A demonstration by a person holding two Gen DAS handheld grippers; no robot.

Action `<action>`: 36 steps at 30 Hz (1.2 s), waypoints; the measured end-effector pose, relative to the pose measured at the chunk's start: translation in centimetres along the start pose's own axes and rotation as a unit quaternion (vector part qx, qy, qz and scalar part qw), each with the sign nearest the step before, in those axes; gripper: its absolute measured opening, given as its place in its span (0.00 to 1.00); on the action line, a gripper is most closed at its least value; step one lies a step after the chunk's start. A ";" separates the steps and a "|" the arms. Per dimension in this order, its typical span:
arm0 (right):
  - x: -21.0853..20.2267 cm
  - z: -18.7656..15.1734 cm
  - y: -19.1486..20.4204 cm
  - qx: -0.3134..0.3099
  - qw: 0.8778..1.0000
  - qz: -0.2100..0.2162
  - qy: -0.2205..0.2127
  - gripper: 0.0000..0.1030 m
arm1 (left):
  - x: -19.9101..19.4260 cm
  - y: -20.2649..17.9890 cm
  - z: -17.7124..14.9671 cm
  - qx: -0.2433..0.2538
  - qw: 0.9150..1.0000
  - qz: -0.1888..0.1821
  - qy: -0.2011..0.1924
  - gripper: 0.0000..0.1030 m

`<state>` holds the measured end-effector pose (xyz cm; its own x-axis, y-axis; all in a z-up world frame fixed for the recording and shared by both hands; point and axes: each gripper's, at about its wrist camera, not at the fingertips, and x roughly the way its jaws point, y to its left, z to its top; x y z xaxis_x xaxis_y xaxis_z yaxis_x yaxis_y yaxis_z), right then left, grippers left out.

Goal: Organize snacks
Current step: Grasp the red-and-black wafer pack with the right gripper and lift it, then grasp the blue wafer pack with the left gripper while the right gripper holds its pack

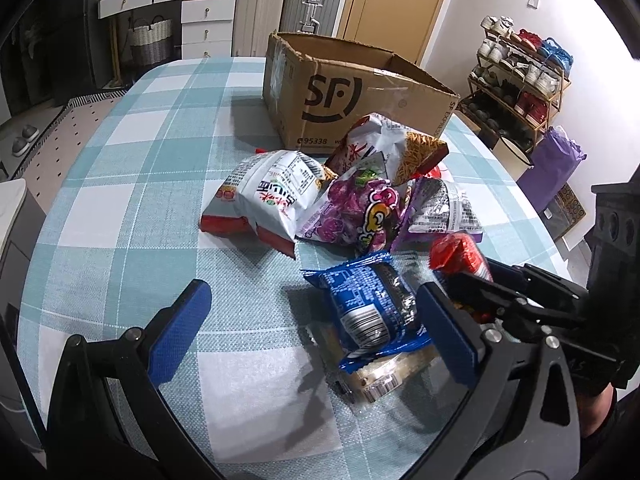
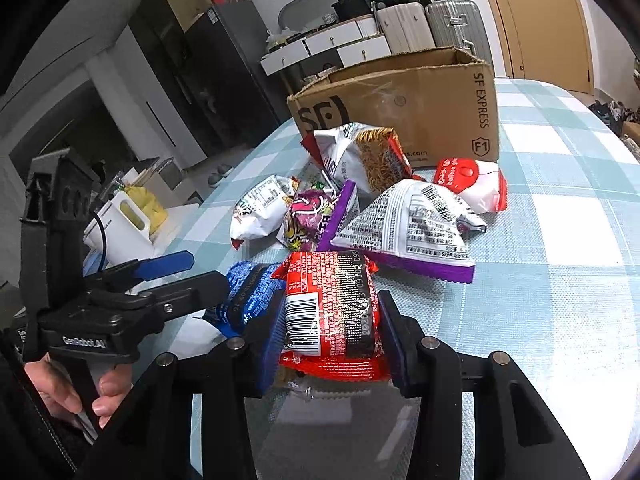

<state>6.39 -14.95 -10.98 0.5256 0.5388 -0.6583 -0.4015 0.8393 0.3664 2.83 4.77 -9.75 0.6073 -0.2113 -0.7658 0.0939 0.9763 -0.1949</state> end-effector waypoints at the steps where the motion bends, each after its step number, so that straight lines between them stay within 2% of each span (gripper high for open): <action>1: -0.3 0.1 -0.1 0.002 1.000 0.000 -0.004 0.43 | 0.0 -0.1 0.0 0.001 1.000 0.000 0.001 0.99; 13: -3.6 -0.1 -1.4 0.017 0.999 -0.006 -0.033 0.43 | 0.8 -1.8 -0.2 0.018 1.000 0.006 0.016 0.99; 29: -4.8 -0.9 -2.6 0.037 0.998 0.002 -0.043 0.43 | 3.4 -3.3 0.3 0.036 0.998 0.039 0.046 0.99; 36: -4.8 -1.3 -3.4 0.048 0.998 0.002 -0.040 0.43 | 4.4 -3.8 0.2 0.044 0.997 0.041 0.057 0.98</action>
<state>4.22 -20.48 -9.94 0.5840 0.5434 -0.6030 -0.3322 0.8378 0.4333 5.28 0.12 -12.30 0.5229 -0.1290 -0.8426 0.1186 0.9899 -0.0779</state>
